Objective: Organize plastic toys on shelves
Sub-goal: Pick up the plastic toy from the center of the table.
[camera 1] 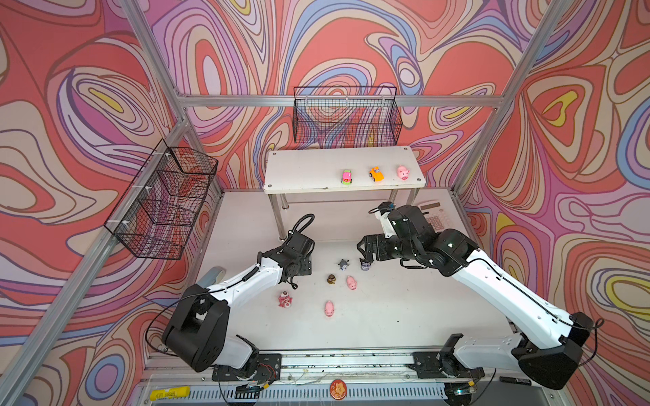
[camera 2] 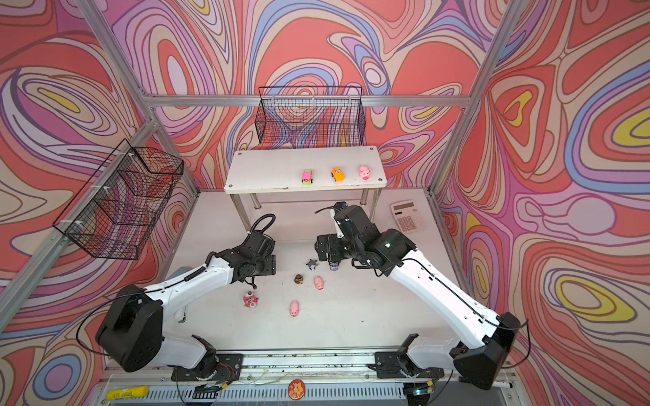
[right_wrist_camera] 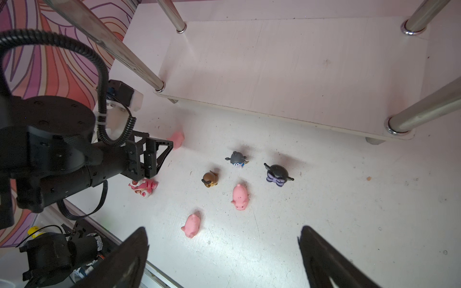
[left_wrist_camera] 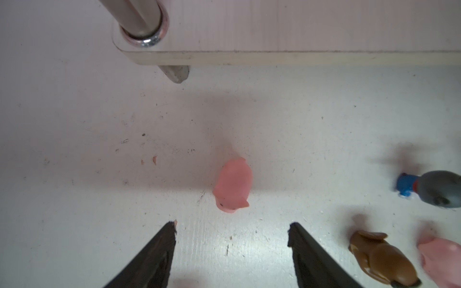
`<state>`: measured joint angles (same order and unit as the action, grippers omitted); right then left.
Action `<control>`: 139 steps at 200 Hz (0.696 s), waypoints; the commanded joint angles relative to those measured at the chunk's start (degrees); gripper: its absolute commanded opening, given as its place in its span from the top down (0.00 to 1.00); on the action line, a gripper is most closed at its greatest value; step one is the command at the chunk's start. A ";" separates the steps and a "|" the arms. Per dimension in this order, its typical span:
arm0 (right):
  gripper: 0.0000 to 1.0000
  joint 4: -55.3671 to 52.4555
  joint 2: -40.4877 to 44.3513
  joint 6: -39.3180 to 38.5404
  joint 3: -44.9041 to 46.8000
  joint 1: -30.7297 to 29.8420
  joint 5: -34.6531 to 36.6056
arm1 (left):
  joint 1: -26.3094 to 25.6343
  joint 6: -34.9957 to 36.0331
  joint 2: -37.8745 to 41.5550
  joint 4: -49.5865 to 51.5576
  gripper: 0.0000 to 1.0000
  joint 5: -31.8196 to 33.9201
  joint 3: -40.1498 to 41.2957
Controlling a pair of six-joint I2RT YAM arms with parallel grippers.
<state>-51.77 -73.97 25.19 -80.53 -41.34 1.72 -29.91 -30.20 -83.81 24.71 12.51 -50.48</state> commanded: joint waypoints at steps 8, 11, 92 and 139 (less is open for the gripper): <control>0.02 -2.24 -0.91 -2.43 -2.38 -0.21 2.55 | 1.40 2.20 -2.38 -2.46 0.27 -1.83 -0.69; 0.02 -2.31 -0.95 -2.53 -2.50 -0.19 2.66 | 1.50 2.35 -2.63 -2.47 0.26 -2.00 -0.82; 0.02 -1.69 -2.35 -3.05 -2.88 -0.09 1.56 | 2.48 3.81 -7.01 -3.87 0.27 -3.70 -0.84; 0.02 -1.02 -2.57 -3.27 -2.54 -0.06 -5.41 | 2.88 4.18 -9.06 -4.52 0.28 -4.03 -1.96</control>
<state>-53.30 -76.25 22.79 -82.54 -41.34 1.65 -27.46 -26.92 -91.44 20.95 8.91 -50.65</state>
